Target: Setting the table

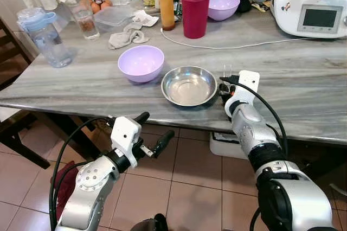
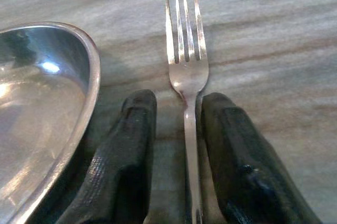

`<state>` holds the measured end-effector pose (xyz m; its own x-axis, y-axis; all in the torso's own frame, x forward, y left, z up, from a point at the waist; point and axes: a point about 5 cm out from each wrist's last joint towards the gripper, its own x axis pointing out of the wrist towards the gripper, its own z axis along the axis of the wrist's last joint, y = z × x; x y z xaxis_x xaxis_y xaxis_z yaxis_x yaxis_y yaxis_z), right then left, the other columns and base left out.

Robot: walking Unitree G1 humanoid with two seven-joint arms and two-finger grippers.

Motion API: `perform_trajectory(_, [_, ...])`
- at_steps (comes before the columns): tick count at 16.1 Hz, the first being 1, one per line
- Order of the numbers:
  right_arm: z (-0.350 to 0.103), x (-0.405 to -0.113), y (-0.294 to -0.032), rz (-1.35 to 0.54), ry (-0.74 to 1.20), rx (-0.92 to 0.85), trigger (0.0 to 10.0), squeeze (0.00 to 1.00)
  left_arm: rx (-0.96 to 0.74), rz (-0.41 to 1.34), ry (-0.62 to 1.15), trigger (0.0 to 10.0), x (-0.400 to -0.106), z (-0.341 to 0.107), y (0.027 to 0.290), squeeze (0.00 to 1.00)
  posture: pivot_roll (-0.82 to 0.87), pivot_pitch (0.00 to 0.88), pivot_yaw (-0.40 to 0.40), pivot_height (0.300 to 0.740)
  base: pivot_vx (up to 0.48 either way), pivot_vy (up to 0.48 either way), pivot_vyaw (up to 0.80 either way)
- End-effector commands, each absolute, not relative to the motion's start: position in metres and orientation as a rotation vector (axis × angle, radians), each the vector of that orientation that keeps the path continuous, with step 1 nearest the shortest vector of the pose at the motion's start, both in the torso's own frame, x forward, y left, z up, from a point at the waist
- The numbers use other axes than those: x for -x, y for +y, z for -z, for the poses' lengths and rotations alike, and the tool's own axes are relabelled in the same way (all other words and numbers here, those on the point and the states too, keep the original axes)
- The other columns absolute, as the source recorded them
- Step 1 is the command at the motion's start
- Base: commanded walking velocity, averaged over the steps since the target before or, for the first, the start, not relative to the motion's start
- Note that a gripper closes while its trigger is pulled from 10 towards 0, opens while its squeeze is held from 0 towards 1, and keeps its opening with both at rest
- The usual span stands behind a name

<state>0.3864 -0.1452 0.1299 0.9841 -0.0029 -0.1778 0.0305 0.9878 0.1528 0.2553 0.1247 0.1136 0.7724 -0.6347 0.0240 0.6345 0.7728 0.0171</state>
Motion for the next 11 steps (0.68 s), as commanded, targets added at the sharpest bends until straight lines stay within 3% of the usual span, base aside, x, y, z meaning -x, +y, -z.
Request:
perform_trajectory(1, [-0.129,-0.384,-0.148,0.032,0.166,-0.138,10.0,1.00,-0.027,0.684,-0.022,10.0,-0.255,-0.114,0.127,0.00,-0.11,0.126,0.094,0.740,0.000,0.000,0.00])
perform_trajectory(9, [-0.151,-0.372,-0.154,0.062,-0.040,-0.107,10.0,1.00,-0.030,0.686,-0.021,10.0,-0.256,-0.114,0.128,0.00,-0.12,0.126,0.099,0.740,0.000,0.000,0.00])
perform_trajectory(11, [-0.173,-0.356,-0.155,0.041,-0.249,0.051,10.0,1.00,-0.035,0.678,-0.028,10.0,-0.258,-0.115,0.128,0.00,-0.12,0.126,0.099,0.740,0.000,0.000,0.00])
